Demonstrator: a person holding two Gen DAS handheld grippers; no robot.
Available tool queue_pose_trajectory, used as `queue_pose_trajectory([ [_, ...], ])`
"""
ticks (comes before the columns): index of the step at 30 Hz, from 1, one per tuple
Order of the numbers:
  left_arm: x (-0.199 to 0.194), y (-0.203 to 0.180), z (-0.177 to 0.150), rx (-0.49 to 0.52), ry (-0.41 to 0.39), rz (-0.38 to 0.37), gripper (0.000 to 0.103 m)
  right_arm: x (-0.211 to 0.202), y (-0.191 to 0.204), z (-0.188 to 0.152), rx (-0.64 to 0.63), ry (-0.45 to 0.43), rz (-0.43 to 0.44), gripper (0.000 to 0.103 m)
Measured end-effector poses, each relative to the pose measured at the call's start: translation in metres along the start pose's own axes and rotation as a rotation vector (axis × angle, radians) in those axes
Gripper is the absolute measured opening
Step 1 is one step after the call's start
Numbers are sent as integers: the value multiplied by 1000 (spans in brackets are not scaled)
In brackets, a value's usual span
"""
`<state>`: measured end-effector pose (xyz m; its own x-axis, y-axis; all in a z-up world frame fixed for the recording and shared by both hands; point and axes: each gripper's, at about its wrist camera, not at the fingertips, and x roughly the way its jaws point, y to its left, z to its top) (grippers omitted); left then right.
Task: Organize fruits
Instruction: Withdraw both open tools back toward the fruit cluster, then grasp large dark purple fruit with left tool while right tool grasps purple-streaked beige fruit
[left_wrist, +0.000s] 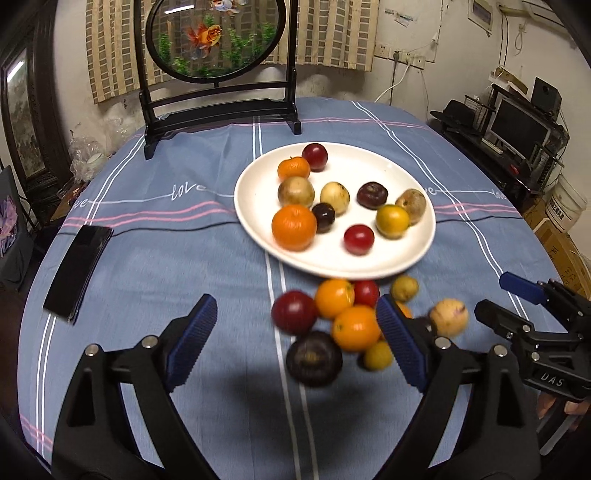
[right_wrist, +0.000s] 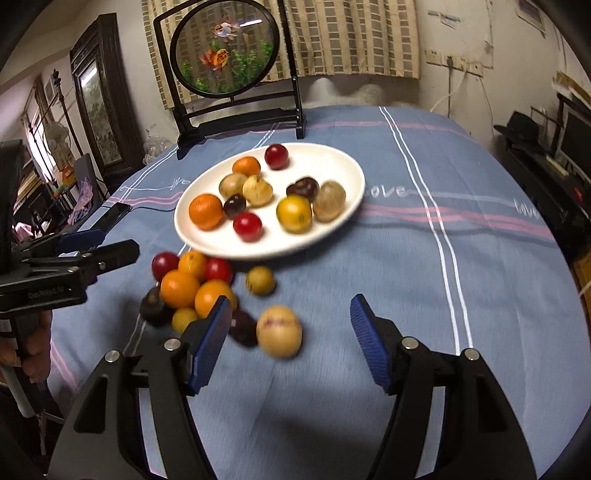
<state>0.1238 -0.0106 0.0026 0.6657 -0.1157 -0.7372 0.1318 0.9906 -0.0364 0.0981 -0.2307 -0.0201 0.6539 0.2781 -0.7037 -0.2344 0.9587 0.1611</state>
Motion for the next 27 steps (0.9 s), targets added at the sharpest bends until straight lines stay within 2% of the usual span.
queue_pose_trajectory([
  [7,-1,1,-34,3,38,3,91,-2,1,-32,27,48,-5,67],
  [13,12,0,-52,-2,81,-4,91,-7,-2,-45,46,52,13,67],
  [18,23,-4,-58,31,90,30,91,-6,-7,-47,61,54,25,67],
  [24,40,-3,-55,28,122,37,89,-1,-9,-47,68,64,43,67],
  [27,47,-5,-54,36,139,33,82,0,-10,-46,68,61,50,67],
])
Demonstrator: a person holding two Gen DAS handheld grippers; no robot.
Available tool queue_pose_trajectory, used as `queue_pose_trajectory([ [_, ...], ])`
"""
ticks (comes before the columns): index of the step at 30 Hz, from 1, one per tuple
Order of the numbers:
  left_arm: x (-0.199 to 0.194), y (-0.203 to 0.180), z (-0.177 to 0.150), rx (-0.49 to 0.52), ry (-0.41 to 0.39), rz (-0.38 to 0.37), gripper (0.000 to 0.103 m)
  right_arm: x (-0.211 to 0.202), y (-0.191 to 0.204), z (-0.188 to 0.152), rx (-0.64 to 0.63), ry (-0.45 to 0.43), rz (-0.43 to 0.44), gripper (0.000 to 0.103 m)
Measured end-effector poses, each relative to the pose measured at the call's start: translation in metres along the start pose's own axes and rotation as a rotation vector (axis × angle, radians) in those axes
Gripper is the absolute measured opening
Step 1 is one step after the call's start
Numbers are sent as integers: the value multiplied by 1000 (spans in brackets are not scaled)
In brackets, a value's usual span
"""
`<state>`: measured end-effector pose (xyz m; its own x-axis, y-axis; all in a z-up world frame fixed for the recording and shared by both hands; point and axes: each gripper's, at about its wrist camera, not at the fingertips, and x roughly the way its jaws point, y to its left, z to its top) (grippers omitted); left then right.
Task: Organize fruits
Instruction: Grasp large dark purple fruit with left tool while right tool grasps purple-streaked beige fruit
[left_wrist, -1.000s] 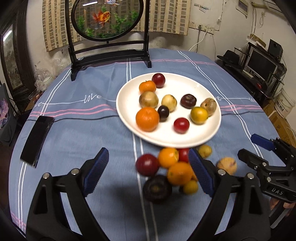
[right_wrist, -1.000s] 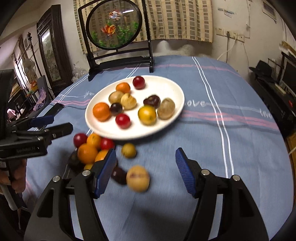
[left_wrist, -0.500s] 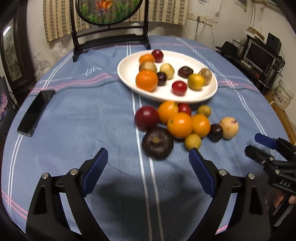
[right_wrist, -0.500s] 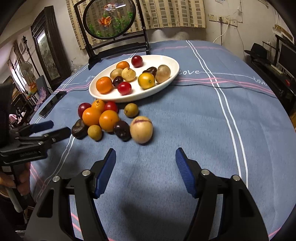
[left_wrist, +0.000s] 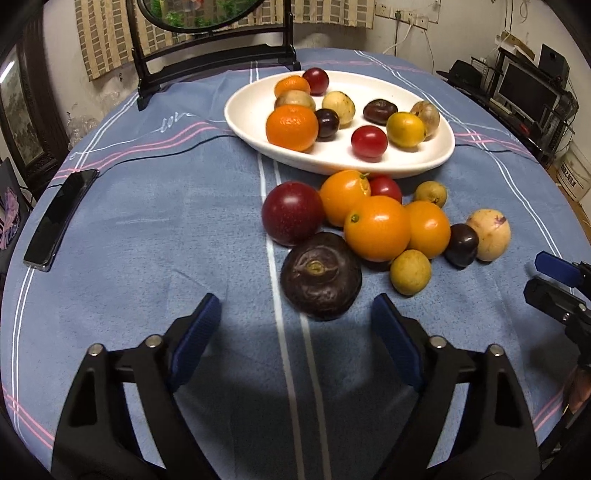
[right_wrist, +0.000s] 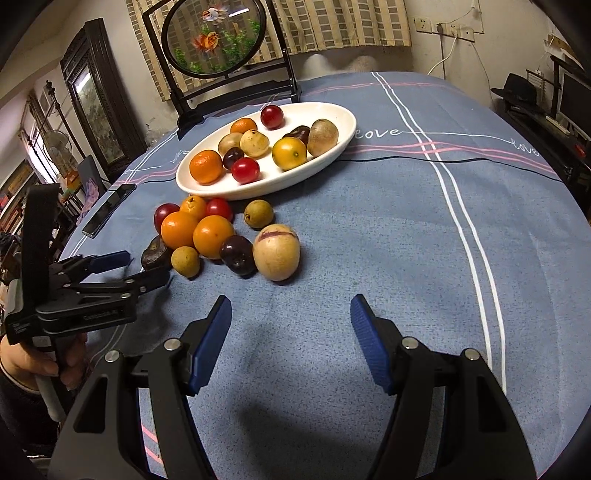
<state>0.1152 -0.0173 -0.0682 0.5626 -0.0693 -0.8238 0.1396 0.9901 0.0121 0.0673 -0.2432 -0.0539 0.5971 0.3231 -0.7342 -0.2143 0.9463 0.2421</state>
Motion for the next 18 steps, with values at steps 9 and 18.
queue_pose_trajectory([
  [9,6,-4,11,-2,3,-48,45,10,-3,5,-1,25,-12,67],
  [18,4,1,11,-37,15,-70,45,29,7,16,-53,68,-77,67],
])
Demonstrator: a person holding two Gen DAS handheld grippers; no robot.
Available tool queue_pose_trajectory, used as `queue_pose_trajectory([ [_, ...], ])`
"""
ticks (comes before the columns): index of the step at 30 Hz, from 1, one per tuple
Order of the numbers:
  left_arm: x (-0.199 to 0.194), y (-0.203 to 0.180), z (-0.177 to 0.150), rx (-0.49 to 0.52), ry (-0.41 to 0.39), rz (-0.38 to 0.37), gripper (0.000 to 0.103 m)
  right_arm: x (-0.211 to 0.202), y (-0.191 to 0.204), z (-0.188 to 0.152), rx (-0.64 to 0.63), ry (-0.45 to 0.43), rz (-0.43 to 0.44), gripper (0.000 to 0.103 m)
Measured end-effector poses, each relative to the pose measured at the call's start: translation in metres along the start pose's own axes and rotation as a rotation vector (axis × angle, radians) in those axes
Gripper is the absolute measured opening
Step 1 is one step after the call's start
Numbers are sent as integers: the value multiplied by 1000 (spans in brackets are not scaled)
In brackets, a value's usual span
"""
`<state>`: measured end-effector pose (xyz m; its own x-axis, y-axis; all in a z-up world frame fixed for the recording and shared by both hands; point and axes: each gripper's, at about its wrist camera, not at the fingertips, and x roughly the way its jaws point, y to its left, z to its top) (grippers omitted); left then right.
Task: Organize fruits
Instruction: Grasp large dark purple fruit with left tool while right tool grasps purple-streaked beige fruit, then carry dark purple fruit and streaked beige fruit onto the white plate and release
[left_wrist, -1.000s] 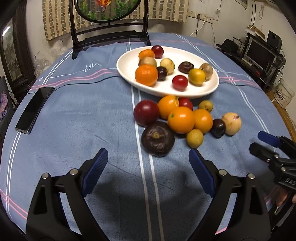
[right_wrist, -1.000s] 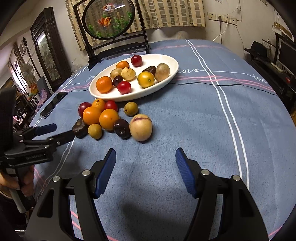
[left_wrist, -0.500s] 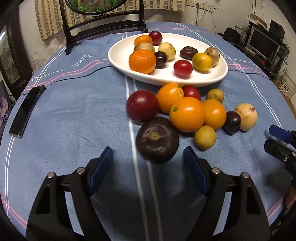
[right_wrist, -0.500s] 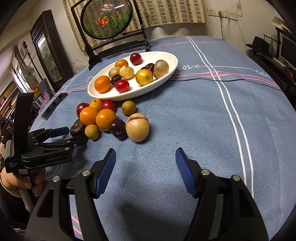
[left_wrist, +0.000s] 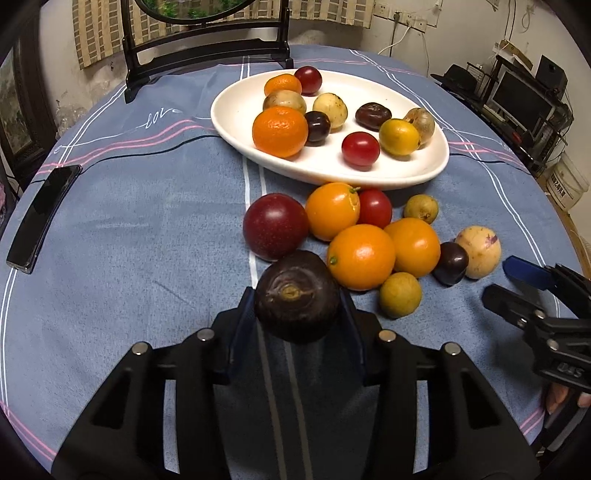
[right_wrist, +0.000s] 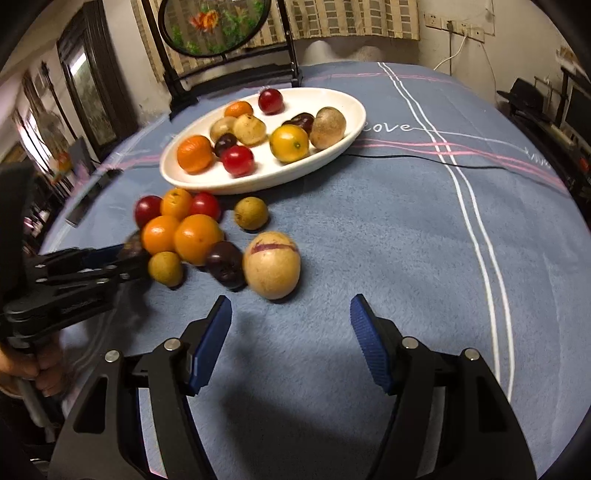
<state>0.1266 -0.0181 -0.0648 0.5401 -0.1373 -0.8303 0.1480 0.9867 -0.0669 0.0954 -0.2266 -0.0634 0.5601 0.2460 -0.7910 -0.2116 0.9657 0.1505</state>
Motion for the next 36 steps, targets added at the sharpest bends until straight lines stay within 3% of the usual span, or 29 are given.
queue_pose_trajectory([
  [2,-1,2,-1,-3,0,-8,45,5,3,3,-32,10,-81,67],
  [13,1,4,-1,0,-2,-15,45,25,15,19,-112,49,-116,67],
  [14,1,5,-1,-2,-1,-15,45,26,15,22,-114,48,-113,64],
  [16,1,5,0,-2,1,-17,45,26,16,24,-122,40,-86,41],
  [23,-6,9,-3,-28,-2,-32,45,14,16,22,-109,7,-43,38],
  [36,-57,-2,-9,6,-101,-37,45,-49,1,1,-42,-123,1,38],
])
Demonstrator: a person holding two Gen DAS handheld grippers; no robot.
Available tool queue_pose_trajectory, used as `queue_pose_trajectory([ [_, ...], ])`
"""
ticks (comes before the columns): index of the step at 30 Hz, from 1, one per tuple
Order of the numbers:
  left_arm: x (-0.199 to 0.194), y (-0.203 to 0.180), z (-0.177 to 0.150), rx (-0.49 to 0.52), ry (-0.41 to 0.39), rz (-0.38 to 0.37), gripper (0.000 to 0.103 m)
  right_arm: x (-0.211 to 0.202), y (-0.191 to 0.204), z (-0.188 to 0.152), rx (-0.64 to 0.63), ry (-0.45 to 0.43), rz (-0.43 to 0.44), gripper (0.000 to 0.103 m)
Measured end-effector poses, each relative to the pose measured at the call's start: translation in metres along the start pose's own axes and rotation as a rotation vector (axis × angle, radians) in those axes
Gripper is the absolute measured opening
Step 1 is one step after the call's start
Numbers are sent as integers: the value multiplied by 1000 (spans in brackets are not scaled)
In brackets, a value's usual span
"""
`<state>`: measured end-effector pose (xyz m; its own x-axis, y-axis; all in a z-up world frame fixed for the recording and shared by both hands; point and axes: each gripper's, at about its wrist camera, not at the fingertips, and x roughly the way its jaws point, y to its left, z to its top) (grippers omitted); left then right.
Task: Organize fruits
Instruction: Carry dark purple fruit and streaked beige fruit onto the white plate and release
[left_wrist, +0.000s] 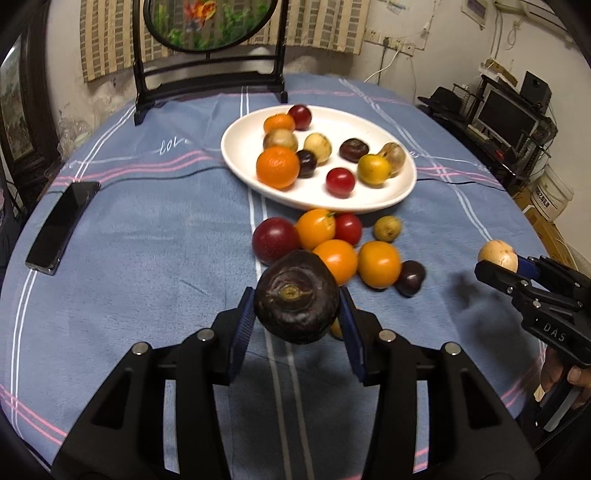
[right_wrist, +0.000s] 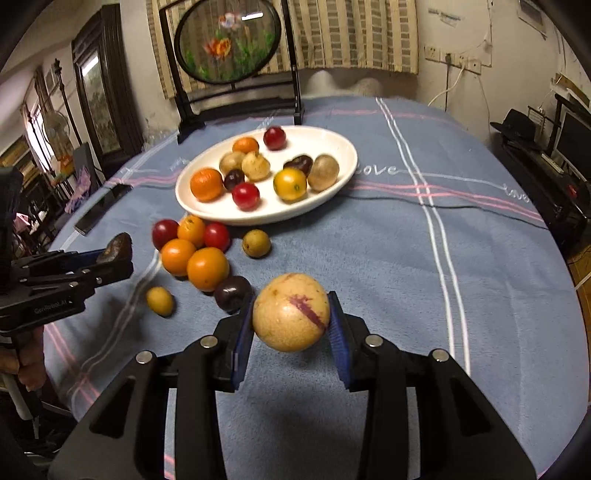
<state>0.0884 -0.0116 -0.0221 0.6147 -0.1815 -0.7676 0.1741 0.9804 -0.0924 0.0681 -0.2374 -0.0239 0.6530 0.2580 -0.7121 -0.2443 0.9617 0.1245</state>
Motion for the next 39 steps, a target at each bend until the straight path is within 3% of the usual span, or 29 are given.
queue_pose_trajectory([
  [9,-11,-13,20,63,-46,0,45,-14,1,18,-2,-71,19,38],
  [23,12,-14,103,84,-104,11,45,23,30,100,-73,-127,55,38],
  [39,114,16,153,-16,12,25,45,129,21,149,-44,9,-3,39],
])
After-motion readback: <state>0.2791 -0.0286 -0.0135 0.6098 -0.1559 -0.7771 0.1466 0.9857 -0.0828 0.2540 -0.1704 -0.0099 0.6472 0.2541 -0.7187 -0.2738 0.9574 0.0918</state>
